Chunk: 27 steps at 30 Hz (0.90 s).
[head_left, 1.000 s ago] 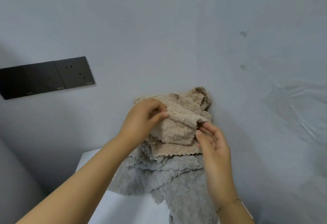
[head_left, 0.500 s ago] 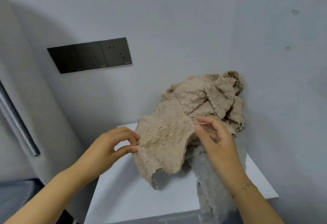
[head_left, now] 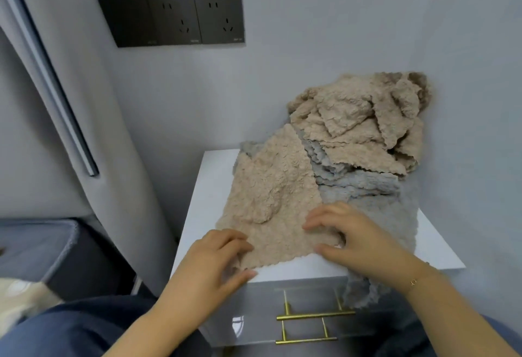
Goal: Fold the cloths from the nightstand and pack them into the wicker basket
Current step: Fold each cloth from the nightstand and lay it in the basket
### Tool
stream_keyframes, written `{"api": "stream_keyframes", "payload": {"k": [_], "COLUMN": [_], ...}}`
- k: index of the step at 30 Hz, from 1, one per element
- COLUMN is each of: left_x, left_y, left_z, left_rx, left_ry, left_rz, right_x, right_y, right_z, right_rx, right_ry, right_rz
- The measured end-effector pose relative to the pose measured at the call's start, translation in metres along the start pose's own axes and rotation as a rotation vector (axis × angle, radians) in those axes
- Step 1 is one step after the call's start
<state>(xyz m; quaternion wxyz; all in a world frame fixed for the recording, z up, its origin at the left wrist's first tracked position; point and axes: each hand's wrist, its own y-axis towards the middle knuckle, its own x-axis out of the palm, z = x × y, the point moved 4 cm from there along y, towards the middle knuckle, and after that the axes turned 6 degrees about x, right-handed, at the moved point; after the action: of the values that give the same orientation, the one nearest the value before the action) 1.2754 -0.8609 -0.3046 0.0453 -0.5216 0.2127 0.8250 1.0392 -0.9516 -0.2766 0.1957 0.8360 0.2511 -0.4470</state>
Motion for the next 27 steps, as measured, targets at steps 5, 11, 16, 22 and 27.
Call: {"api": "stream_keyframes", "payload": {"k": [5,11,16,22,27], "left_x": [-0.006,-0.012,-0.025,-0.065,-0.117], "left_y": [0.000,-0.003,-0.004,0.013,0.019], "left_z": [-0.011,-0.019,-0.016,-0.004,0.017], "left_rx": [-0.066,-0.168,-0.257,-0.305,-0.224], "left_ry": [-0.026,-0.134,-0.246,-0.580,-0.825], "left_rz": [0.170,0.208,0.292,0.337,0.102], "right_x": [0.015,0.026,0.028,-0.020,-0.080], "right_y": [-0.002,0.007,0.011,0.003,0.002], "right_z": [0.004,0.004,0.001,-0.030,-0.072], "right_rx": [0.055,-0.010,-0.032,0.131,0.083], "right_ry": [-0.123,-0.224,-0.145,0.701,0.883], "right_rz": [-0.032,0.066,0.169,0.296,0.427]}}
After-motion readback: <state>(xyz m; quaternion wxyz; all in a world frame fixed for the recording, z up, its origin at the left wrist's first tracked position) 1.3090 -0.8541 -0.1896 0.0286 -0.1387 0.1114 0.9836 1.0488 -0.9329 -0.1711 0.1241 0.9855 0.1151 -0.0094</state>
